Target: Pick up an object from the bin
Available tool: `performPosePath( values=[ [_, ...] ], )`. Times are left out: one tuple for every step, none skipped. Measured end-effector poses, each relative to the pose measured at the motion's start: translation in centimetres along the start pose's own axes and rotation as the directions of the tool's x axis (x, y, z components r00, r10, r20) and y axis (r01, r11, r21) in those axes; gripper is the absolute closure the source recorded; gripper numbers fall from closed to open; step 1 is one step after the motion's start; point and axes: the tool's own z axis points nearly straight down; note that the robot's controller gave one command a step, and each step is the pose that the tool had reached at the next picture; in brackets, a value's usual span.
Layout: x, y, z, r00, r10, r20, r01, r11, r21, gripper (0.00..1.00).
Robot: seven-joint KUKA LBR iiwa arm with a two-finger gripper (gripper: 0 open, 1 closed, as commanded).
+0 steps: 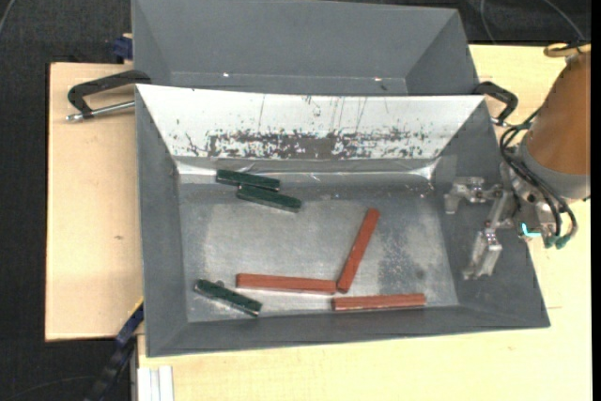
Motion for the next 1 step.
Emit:
performPosePath(
  values=[
    [-5.31,3.68,3.03,0.997,-0.075,0.013,0.075,0.997,0.001,0.00]
  ],
)
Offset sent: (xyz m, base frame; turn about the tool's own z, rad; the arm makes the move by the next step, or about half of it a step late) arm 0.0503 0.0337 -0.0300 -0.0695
